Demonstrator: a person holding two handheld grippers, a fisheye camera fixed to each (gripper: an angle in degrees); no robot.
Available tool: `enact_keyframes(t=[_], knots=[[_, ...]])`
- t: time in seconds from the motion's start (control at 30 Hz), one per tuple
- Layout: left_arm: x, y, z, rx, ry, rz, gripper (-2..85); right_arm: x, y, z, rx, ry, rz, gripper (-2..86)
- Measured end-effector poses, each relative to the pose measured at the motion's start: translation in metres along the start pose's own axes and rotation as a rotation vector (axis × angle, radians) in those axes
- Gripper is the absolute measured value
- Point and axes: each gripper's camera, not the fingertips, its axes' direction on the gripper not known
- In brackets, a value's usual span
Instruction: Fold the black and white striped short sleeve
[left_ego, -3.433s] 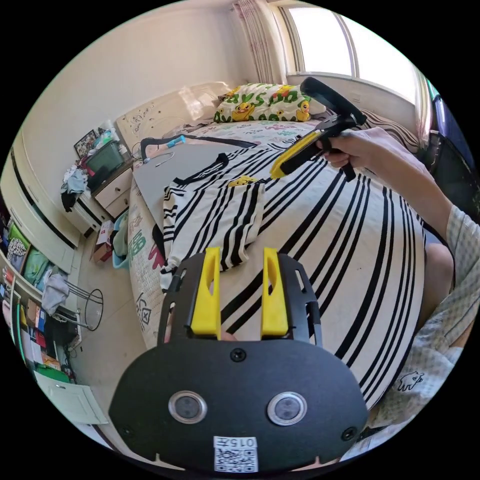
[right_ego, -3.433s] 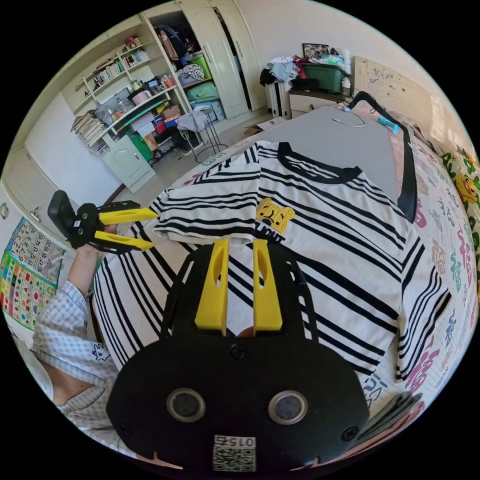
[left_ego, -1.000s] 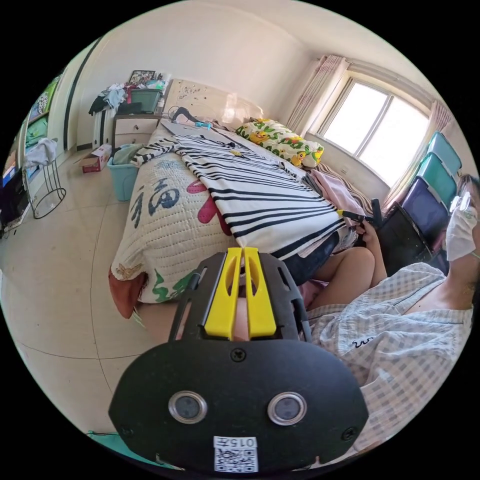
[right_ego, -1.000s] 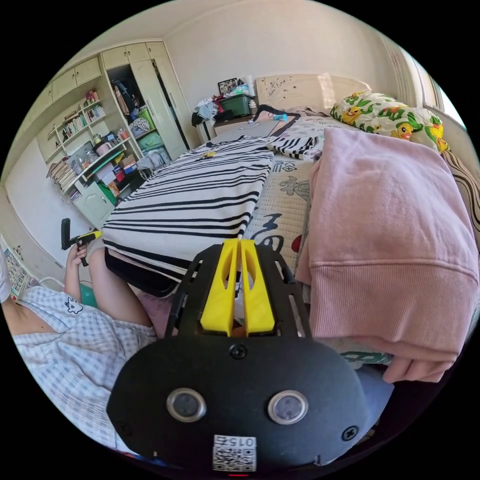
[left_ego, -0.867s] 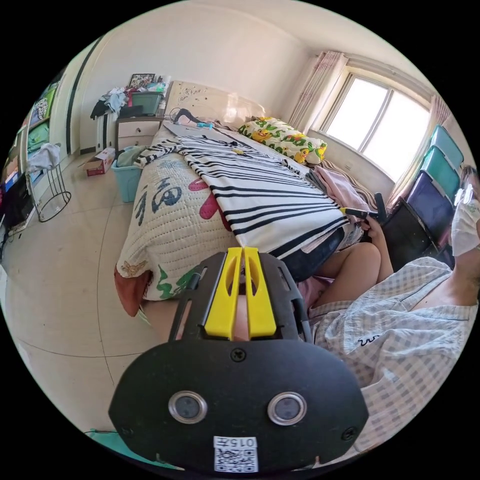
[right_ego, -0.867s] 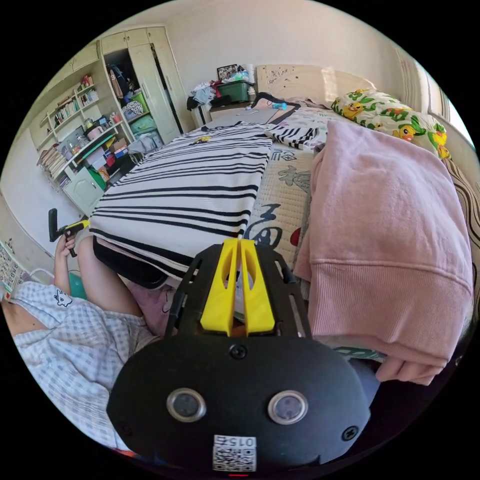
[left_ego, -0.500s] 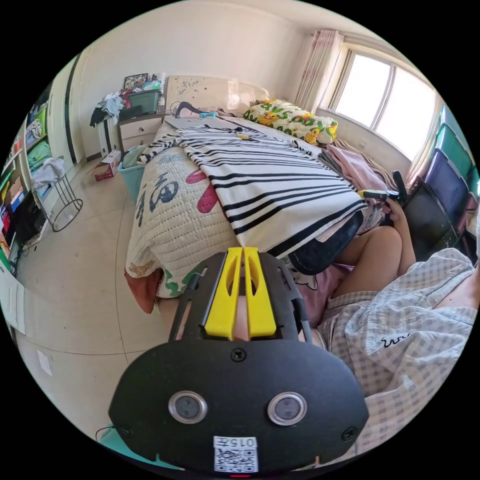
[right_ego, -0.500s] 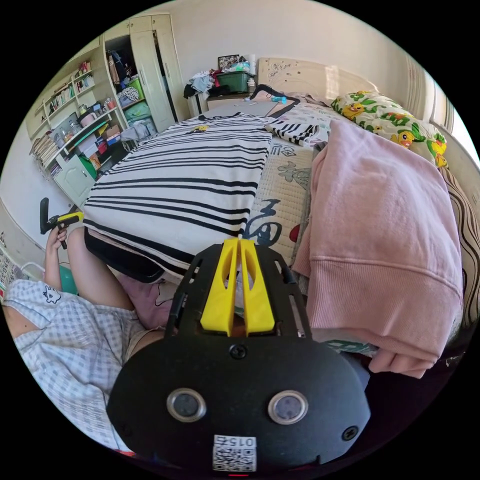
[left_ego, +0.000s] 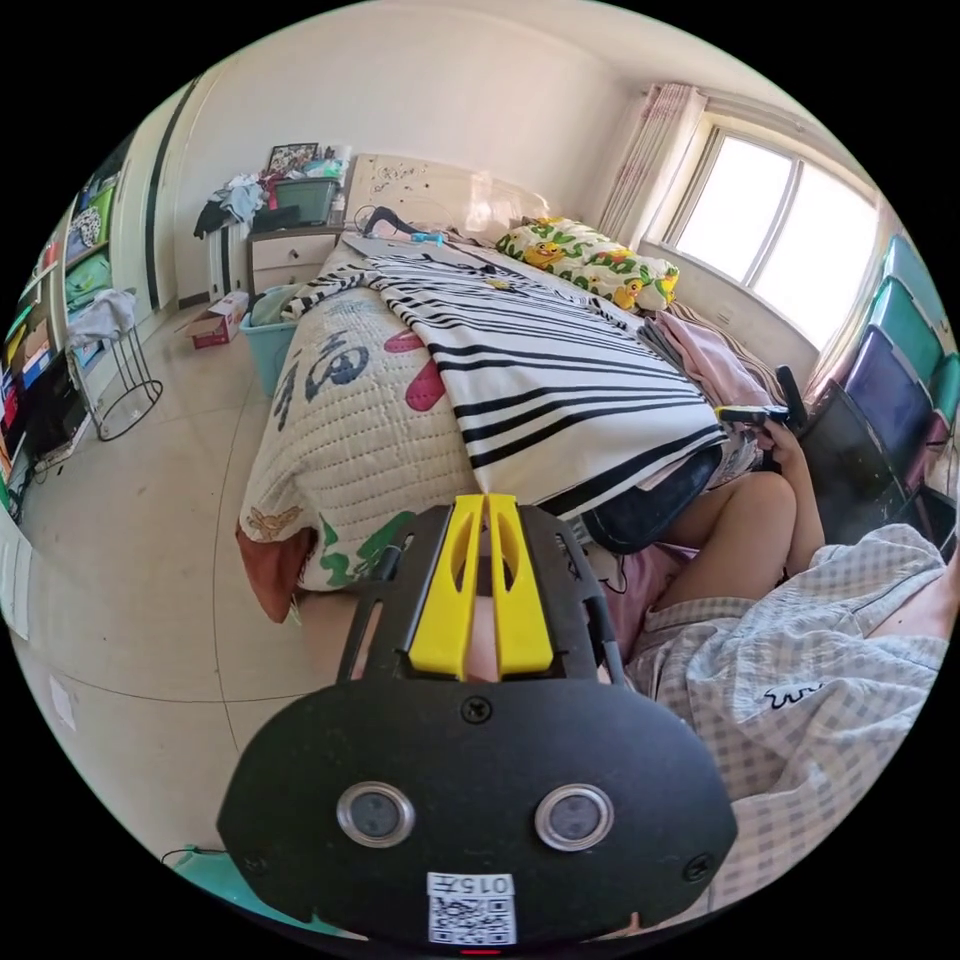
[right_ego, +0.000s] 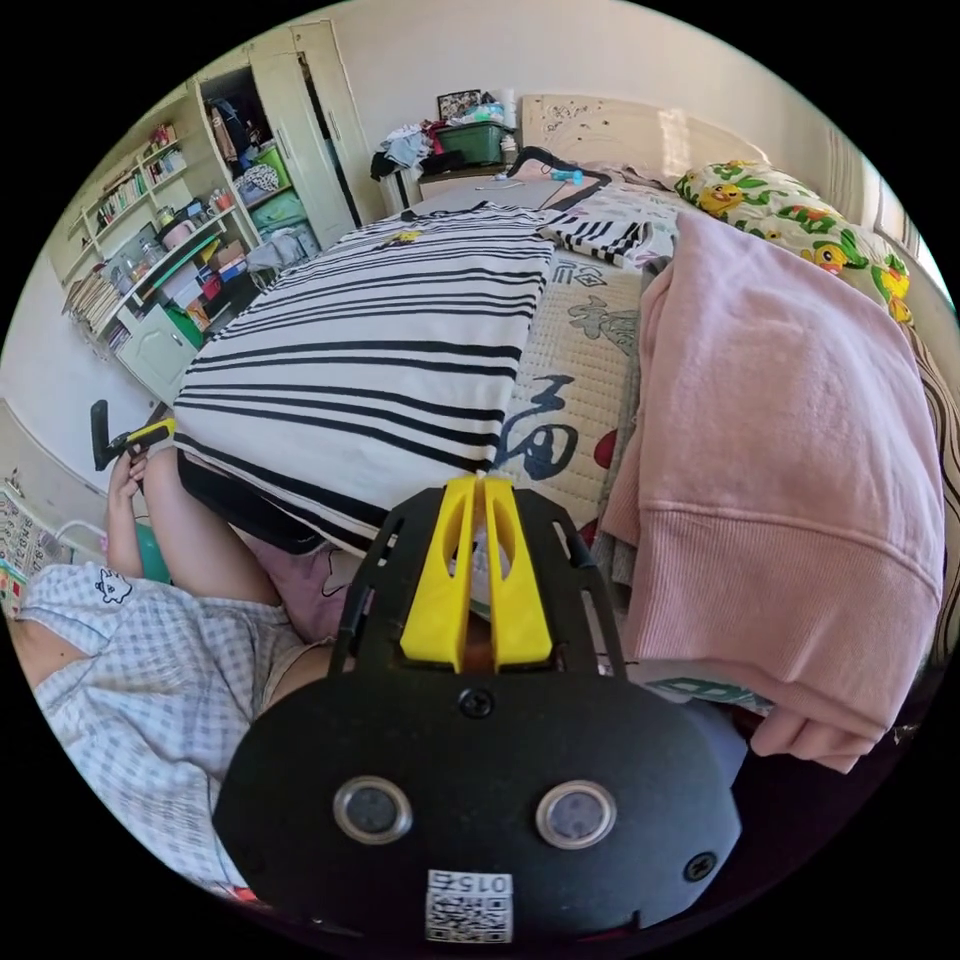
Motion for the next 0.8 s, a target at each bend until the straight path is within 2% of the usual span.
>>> enact_keyframes(t=[0.17, 0.33, 0.47, 0.6, 0.7, 0.8], knots=[[0.007, 0.015, -0.028, 0.059, -0.075, 0.016, 0.2, -0.026, 0.039, -0.048, 0.172, 0.024, 0.037, 5.5], [0.034, 0.027, -0.077, 0.210, -0.180, 0.091, 0.3, -0.064, 0.068, -0.100, 0.301, 0.274, 0.002, 6.0], [0.080, 0.022, -0.102, 0.367, -0.190, 0.224, 0.6, -0.079, 0.053, -0.123, 0.372, 0.205, -0.074, 3.2], [0.111, -0.012, -0.102, 0.430, -0.233, 0.221, 5.6, -0.074, 0.005, -0.134, 0.467, 0.085, -0.101, 1.6], [0.122, -0.074, -0.089, 0.392, -0.252, 0.260, 6.4, -0.057, -0.060, -0.126, 0.436, 0.033, -0.057, 5.0], [0.110, -0.161, -0.051, 0.362, -0.164, 0.283, 5.6, -0.037, -0.136, -0.103, 0.377, 0.011, 0.021, 7.8]])
